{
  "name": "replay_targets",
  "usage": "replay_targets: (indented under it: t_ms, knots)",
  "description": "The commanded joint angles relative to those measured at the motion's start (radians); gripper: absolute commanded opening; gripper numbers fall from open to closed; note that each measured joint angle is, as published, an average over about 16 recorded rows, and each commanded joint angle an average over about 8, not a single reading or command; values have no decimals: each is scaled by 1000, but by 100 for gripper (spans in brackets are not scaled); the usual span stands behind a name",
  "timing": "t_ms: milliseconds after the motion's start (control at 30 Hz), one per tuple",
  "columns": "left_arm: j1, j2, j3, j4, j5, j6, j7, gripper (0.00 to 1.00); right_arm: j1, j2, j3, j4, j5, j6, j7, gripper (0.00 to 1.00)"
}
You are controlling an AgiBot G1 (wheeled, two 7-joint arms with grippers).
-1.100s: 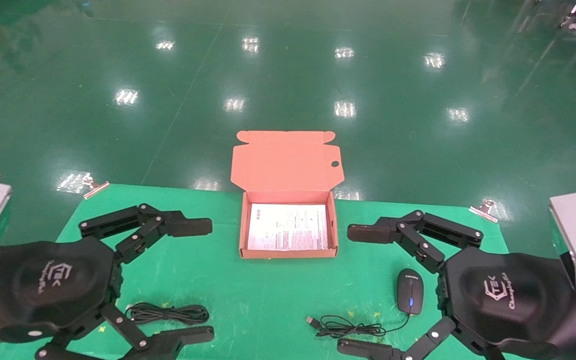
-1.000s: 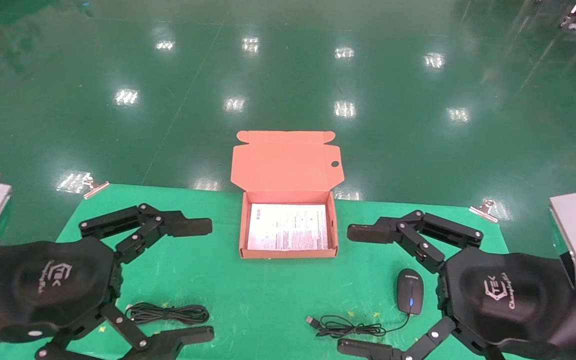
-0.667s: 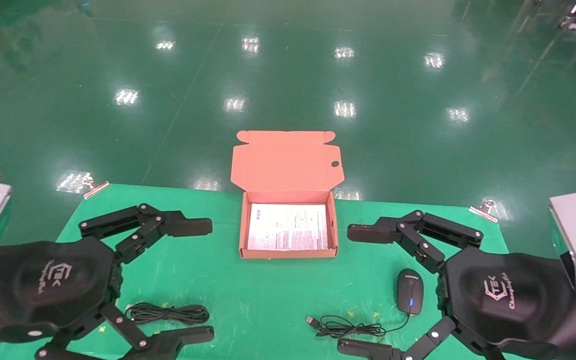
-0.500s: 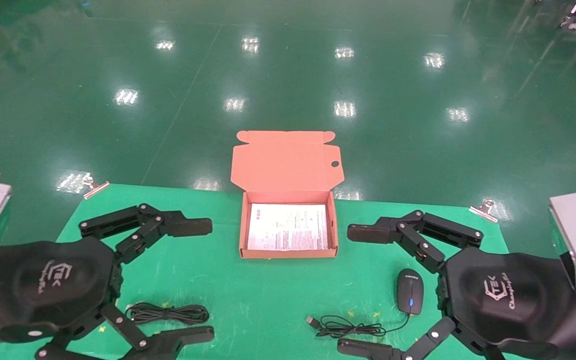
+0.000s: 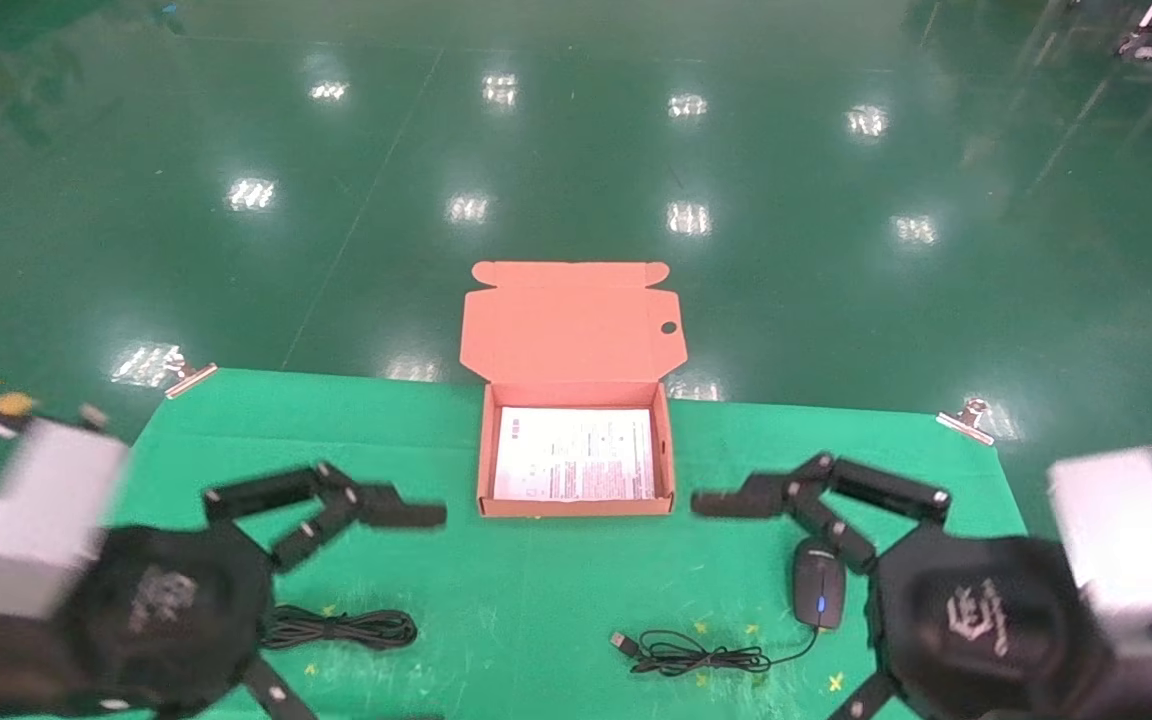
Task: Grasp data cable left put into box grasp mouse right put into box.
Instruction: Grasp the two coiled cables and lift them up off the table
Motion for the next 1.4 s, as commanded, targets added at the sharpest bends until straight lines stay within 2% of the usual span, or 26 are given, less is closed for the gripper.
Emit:
replay_targets:
  t_ms: [33,267,500,667,1033,1400]
  knots:
    - [-24,0,23,-11,50,7,-12,100,20,2,-12,8,-43,-14,-16,100]
    - [-157,68,149,-30,295,25,-21,100,175,-36,-168,29,-275,-39,-98,100]
    - [-293,145,288,-42,555,25,24,100,301,-80,-354,34,-479,-38,-187,100]
    - [-331,191,369,-44,704,-3,33,100,357,-113,-472,37,-625,-24,-244,100]
    - [-295,271,478,-39,964,-88,-19,100,357,-189,-589,7,-829,48,-234,100]
    - [-234,318,537,-9,1151,-158,-126,100,276,-229,-608,-62,-956,225,-204,100]
